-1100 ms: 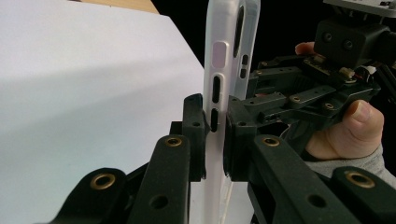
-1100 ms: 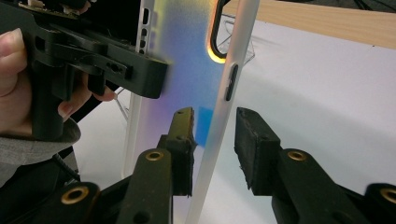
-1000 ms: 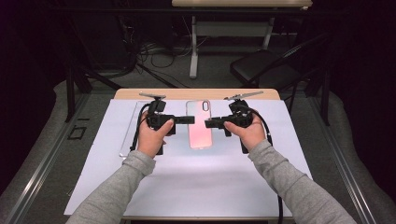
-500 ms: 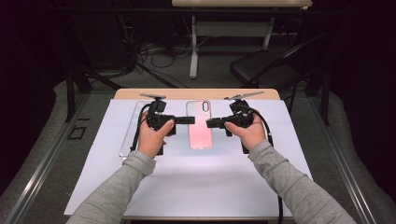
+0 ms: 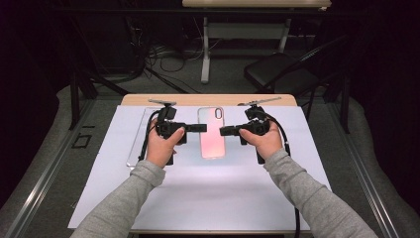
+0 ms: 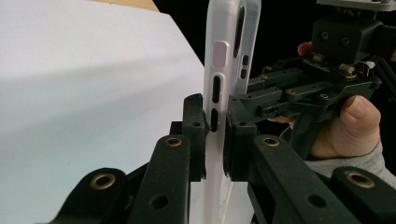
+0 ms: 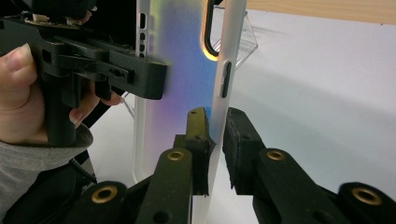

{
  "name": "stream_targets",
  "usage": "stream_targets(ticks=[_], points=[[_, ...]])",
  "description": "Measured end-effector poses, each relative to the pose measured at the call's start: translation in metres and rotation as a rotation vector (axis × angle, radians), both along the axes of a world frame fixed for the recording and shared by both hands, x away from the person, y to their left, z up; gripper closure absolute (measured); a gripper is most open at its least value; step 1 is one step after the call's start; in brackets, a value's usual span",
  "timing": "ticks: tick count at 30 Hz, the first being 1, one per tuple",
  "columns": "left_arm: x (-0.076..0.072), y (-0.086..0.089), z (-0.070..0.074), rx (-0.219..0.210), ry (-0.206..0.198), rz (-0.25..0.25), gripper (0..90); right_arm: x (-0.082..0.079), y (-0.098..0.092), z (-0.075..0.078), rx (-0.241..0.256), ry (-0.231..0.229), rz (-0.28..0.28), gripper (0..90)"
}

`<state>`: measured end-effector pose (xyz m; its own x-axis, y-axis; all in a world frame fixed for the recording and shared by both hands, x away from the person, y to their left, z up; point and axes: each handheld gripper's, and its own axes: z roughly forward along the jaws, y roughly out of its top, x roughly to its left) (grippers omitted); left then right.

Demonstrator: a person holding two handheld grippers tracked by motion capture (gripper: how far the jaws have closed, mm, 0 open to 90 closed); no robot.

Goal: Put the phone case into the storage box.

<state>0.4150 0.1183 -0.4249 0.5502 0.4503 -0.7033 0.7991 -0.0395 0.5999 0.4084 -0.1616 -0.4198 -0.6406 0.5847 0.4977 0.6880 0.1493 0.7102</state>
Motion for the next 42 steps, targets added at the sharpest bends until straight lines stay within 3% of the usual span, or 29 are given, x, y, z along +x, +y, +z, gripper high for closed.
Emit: stream_targets(ticks=[16,42], points=[[0.0004,-0.0002,-0.0001,0.001,0.002,-0.002,81.8,0.0000,-0.0015,-0.0007,0.032,0.055,-0.027,82.5],[0.0006,-0.0004,-0.0003,0.004,0.002,-0.001,81.7,-0.0013,-0.0022,-0.0029,0.053,0.058,-0.048,83.2]])
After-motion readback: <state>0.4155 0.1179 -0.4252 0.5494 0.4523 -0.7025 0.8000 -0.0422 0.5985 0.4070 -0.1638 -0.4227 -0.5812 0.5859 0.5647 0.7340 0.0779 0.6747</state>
